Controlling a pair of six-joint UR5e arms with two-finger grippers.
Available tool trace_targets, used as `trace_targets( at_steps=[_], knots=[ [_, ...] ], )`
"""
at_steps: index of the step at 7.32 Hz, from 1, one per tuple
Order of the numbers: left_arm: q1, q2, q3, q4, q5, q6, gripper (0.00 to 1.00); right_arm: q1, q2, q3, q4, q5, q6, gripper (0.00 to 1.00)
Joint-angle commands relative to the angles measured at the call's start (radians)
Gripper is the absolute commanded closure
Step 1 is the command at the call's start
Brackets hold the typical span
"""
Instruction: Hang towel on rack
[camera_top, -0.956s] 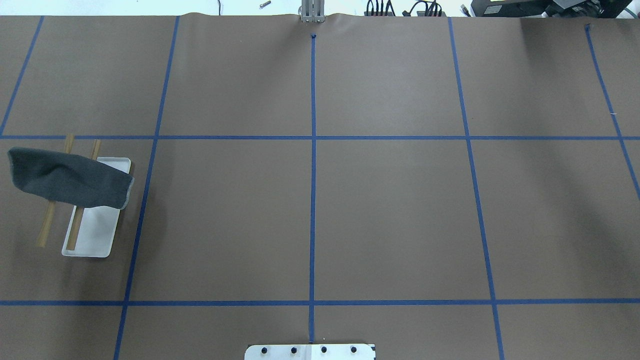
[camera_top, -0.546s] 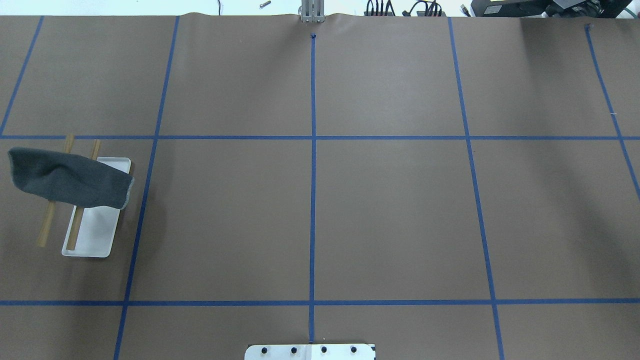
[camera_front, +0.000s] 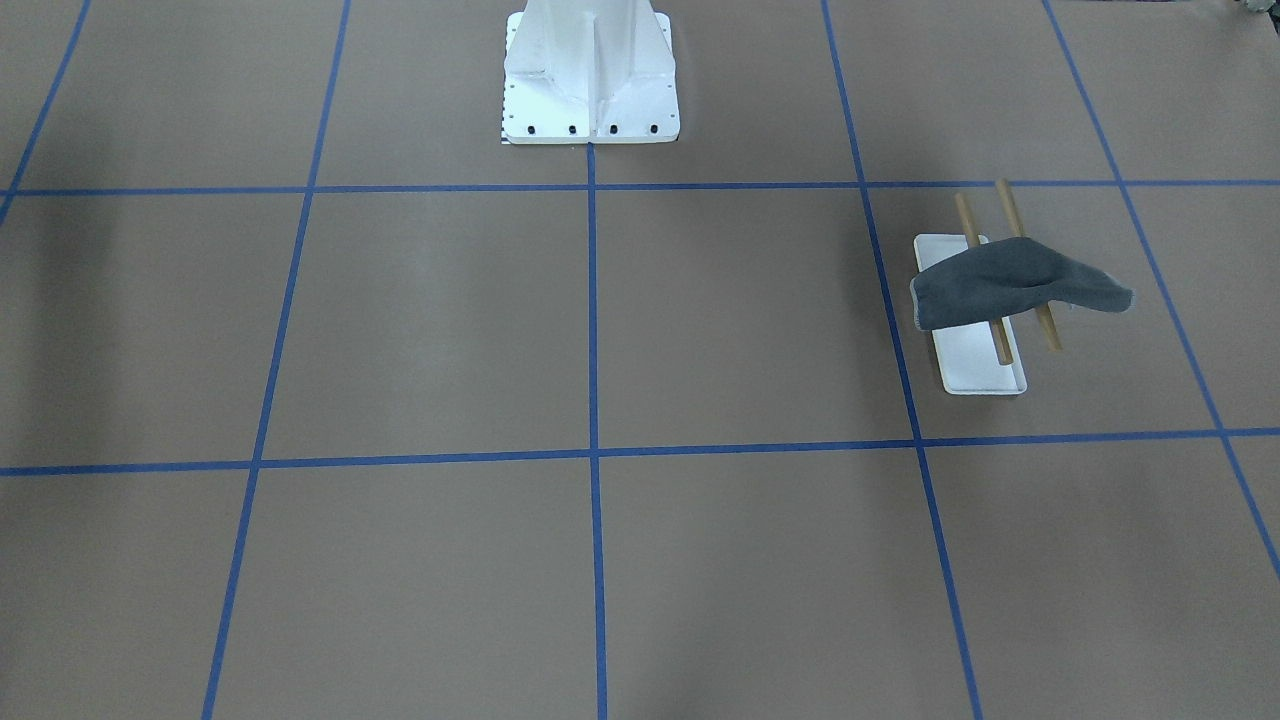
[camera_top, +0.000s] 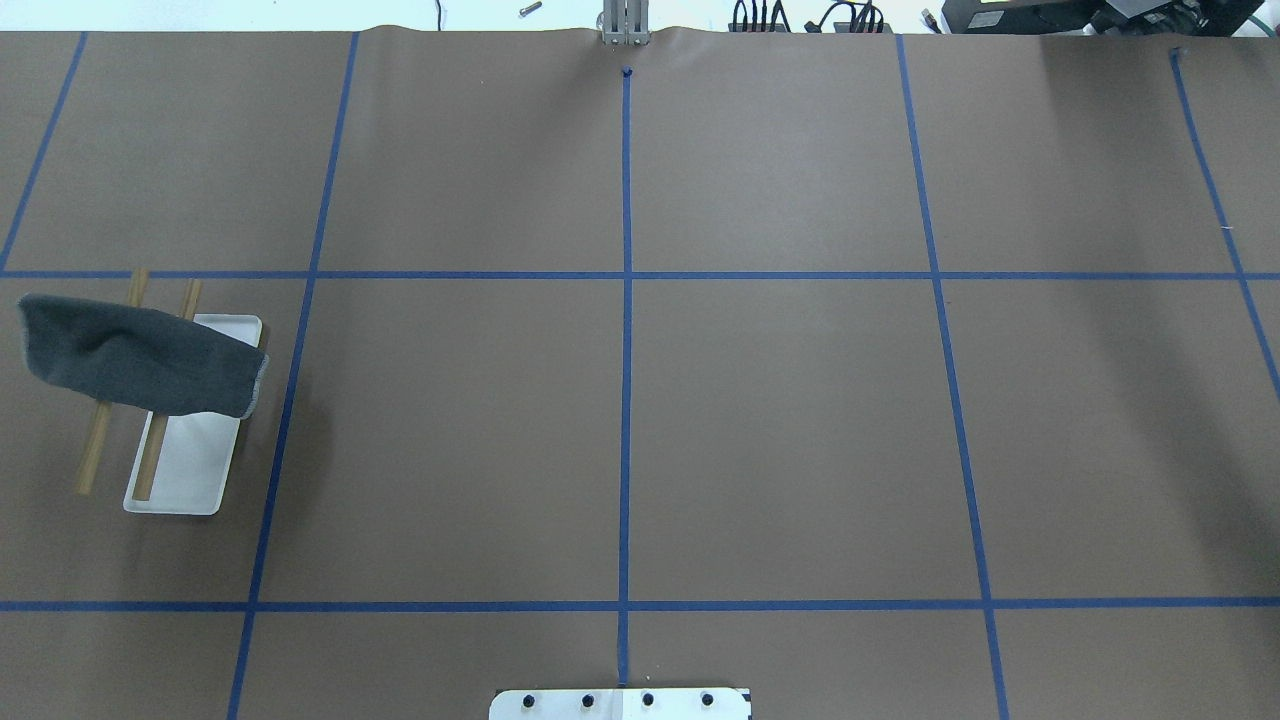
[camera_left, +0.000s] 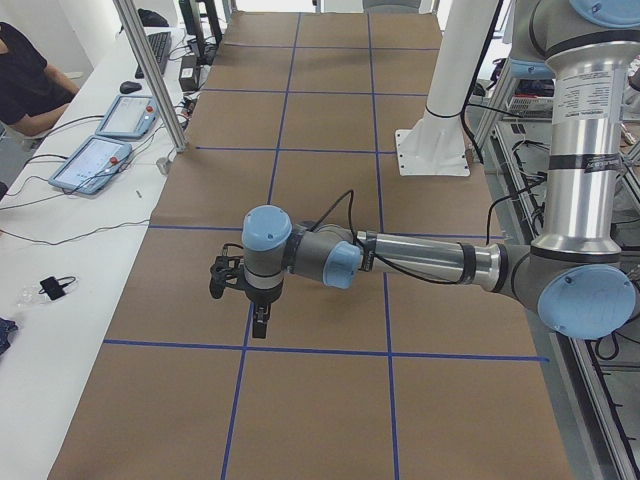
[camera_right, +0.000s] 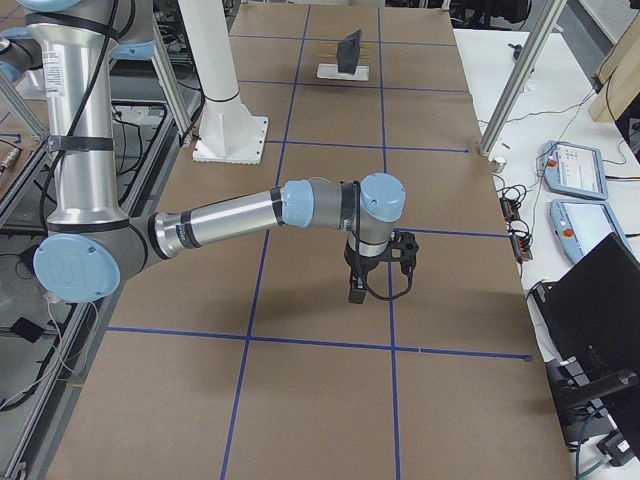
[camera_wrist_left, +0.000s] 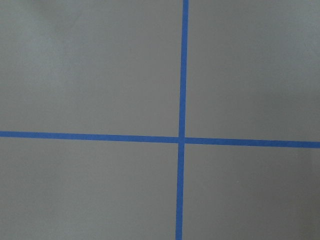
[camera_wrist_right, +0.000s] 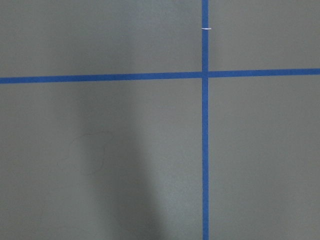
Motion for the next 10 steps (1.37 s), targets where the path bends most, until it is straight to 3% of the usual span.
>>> trace_targets(
  at_steps=[1, 5, 7, 10],
  knots=[
    [-0.001, -0.010, 0.049, 0.003, -0.001, 0.010, 0.01, 0.013, -0.057, -0.007, 0.025, -0.002, -0.061, 0.00],
    [-0.001, -0.015, 0.049, 0.030, -0.009, -0.001, 0.01, 0.015, -0.066, -0.059, 0.079, -0.037, -0.055, 0.00],
    [-0.001, -0.018, 0.043, 0.032, -0.011, -0.001, 0.01, 0.021, -0.051, -0.174, 0.251, -0.037, -0.050, 0.00],
    [-0.001, -0.018, 0.041, 0.046, -0.014, -0.002, 0.01, 0.024, -0.031, -0.175, 0.249, -0.031, -0.018, 0.00]
  ],
)
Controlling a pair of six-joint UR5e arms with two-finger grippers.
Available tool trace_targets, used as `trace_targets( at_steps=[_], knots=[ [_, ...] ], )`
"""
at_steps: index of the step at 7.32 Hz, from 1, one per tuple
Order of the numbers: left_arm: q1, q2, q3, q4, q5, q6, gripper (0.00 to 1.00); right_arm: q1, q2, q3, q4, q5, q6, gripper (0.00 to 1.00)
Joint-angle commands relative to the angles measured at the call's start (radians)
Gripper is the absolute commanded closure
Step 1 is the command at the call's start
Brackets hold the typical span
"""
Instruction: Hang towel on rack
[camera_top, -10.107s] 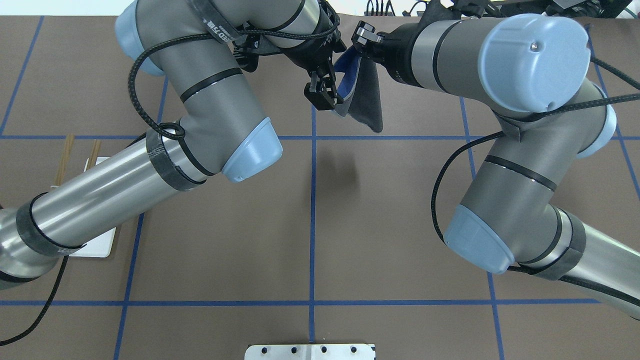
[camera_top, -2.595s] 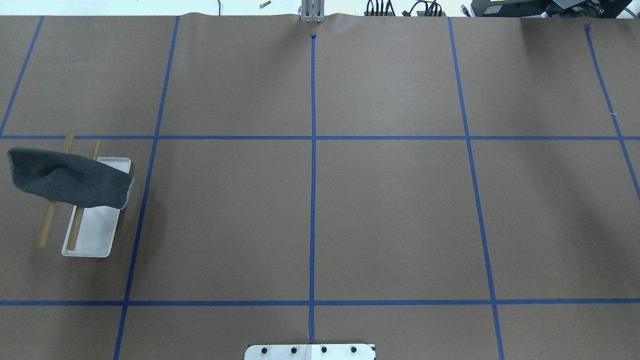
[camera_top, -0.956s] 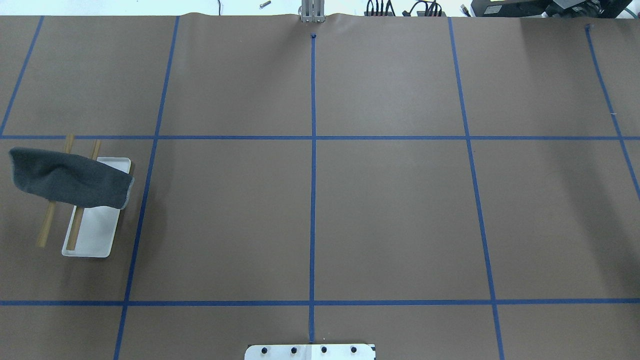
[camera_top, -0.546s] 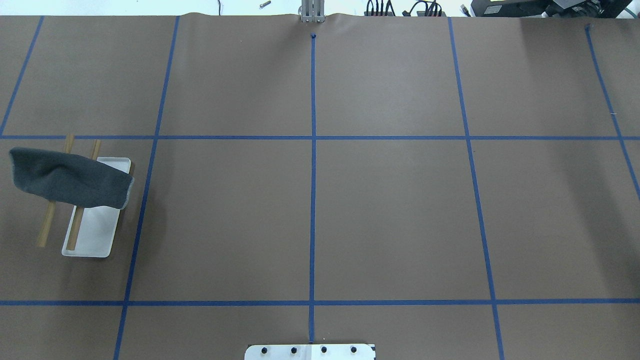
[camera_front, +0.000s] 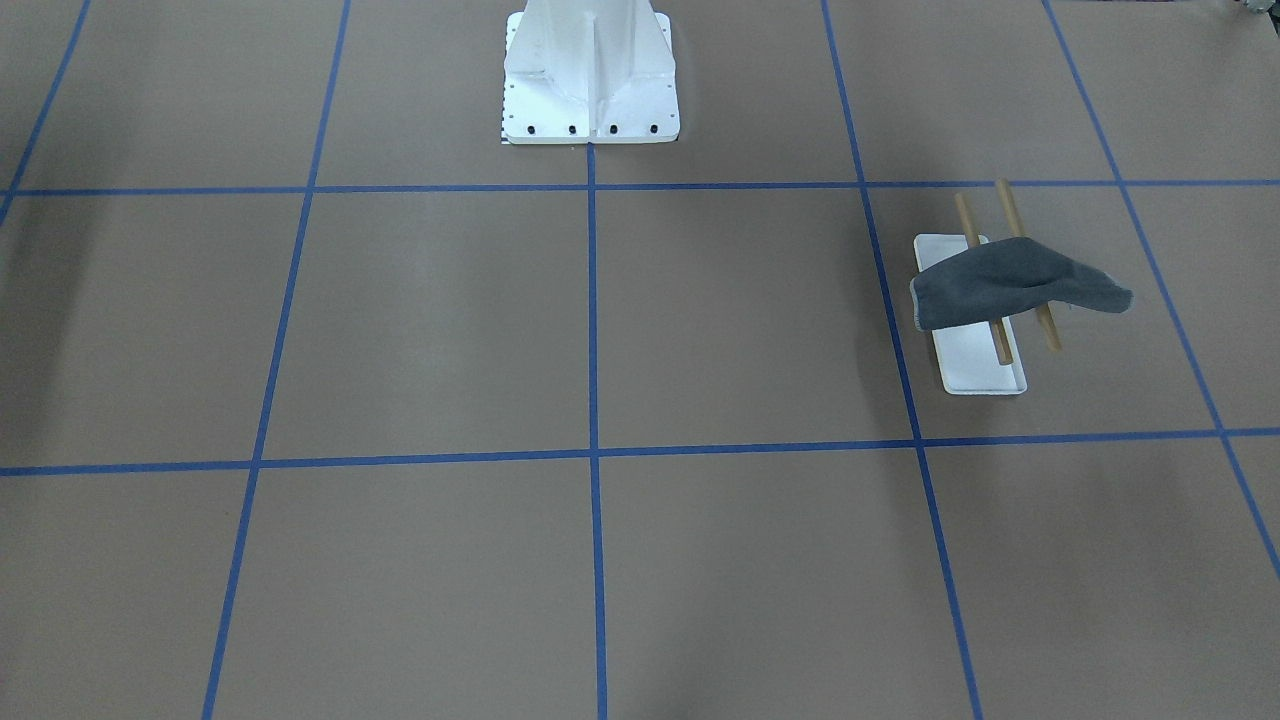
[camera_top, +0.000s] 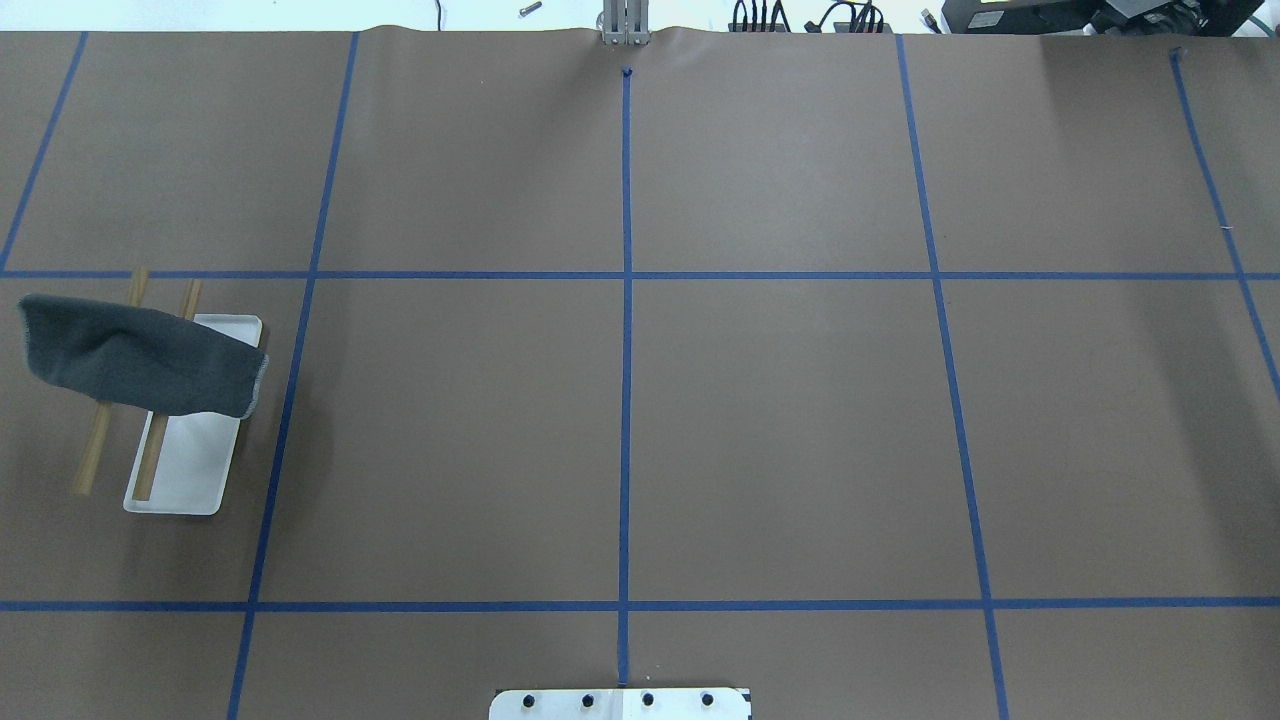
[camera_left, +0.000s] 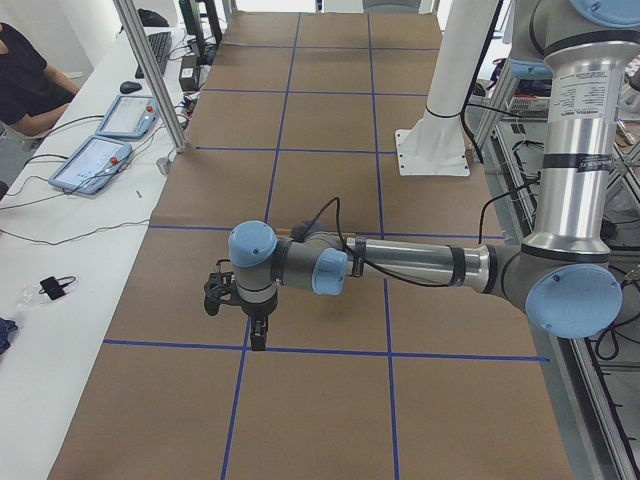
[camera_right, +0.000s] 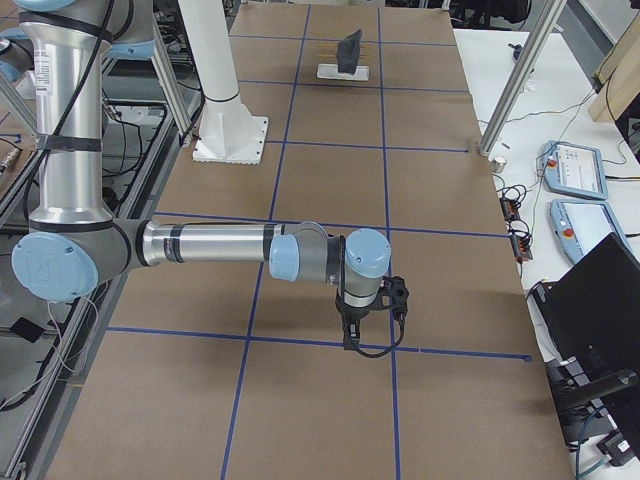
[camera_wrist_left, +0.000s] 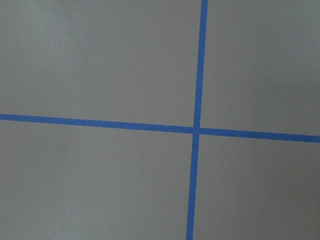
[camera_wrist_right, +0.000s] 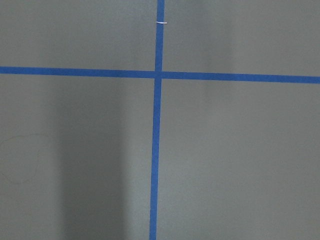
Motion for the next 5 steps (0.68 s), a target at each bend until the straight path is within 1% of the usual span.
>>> trace_targets(
  at_steps=[1, 5],
  knots=[
    [0.000, 0.000, -0.003, 0.015, -0.002, -0.001, 0.01, 0.001, 0.009, 0.000, 0.003, 0.006, 0.029, 0.00],
    [-0.001, 0.000, -0.001, 0.014, -0.002, 0.001, 0.01, 0.001, 0.012, 0.001, 0.002, 0.012, 0.029, 0.00]
  ],
)
